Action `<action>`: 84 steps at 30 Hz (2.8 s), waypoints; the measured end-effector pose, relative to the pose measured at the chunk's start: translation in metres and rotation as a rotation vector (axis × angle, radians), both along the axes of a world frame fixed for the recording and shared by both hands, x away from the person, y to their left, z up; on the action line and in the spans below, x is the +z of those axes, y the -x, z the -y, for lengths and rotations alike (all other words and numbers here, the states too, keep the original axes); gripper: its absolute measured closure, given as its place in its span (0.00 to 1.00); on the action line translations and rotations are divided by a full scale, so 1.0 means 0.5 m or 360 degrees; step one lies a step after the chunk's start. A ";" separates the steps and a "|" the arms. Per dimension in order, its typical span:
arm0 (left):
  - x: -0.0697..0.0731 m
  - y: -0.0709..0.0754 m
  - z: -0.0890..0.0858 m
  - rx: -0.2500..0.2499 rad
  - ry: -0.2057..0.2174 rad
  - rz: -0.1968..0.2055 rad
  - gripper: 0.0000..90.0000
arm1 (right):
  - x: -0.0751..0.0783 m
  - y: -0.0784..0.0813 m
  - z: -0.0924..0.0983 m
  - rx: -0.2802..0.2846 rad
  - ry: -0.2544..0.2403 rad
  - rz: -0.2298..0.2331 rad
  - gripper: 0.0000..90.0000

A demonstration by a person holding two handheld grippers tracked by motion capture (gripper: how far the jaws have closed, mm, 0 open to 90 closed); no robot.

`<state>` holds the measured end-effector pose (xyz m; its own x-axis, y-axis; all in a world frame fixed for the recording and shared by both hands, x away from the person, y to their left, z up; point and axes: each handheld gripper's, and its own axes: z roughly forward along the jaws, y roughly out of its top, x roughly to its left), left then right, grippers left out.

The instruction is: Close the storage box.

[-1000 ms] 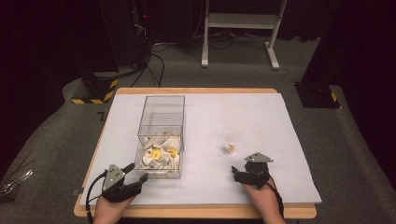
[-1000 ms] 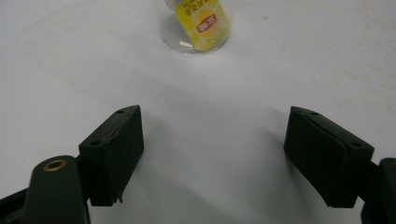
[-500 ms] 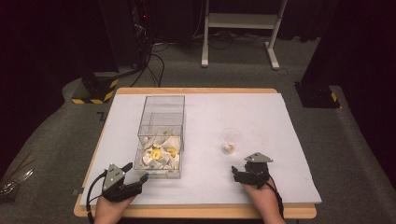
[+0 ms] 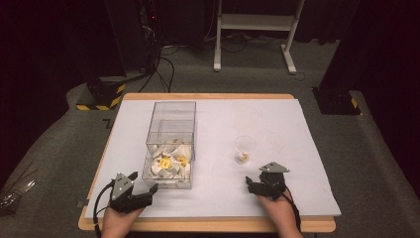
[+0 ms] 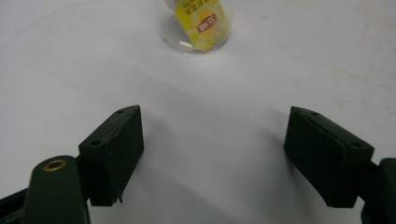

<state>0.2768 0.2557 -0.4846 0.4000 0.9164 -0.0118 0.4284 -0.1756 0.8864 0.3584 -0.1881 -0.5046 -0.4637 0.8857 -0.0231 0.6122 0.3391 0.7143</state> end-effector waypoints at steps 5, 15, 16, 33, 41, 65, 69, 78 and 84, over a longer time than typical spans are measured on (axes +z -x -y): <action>-0.001 -0.004 0.001 0.0002 0.0001 -0.0001 0.16 | 0.000 0.000 0.000 0.0000 0.0001 0.0000 0.22; 0.005 -0.008 0.001 0.0004 -0.0037 -0.0009 0.15 | 0.000 0.000 0.000 0.0001 0.0001 -0.0001 0.22; 0.006 -0.009 0.001 0.0000 -0.0052 -0.0009 0.15 | 0.000 0.000 0.000 0.0001 0.0001 0.0000 0.22; 0.009 -0.039 -0.008 0.0042 -0.0009 -0.0055 0.13 | 0.000 -0.002 0.000 -0.0003 -0.0008 -0.0007 0.21; 0.009 -0.057 -0.004 0.0080 -0.0018 -0.0016 0.13 | 0.000 -0.002 0.000 -0.0003 -0.0008 -0.0007 0.20; 0.014 -0.111 0.002 0.0082 -0.0061 0.0035 0.12 | 0.000 -0.005 -0.003 -0.0001 -0.0006 -0.0024 0.17; 0.011 -0.121 0.001 0.0088 -0.0034 0.0035 0.12 | 0.000 -0.005 -0.004 -0.0003 -0.0007 -0.0024 0.17; 0.005 -0.151 -0.001 0.0136 -0.0004 0.0004 0.12 | 0.000 -0.005 -0.004 -0.0002 -0.0006 -0.0023 0.17; -0.001 -0.174 0.000 0.0176 0.0017 -0.0007 0.15 | 0.000 -0.005 -0.004 -0.0004 -0.0006 -0.0024 0.17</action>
<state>0.3640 0.2557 -0.4849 0.2963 0.9548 -0.0236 0.4485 -0.1173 0.8860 0.3610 -0.1862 -0.5048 -0.4619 0.8868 -0.0128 0.6239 0.3352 0.7060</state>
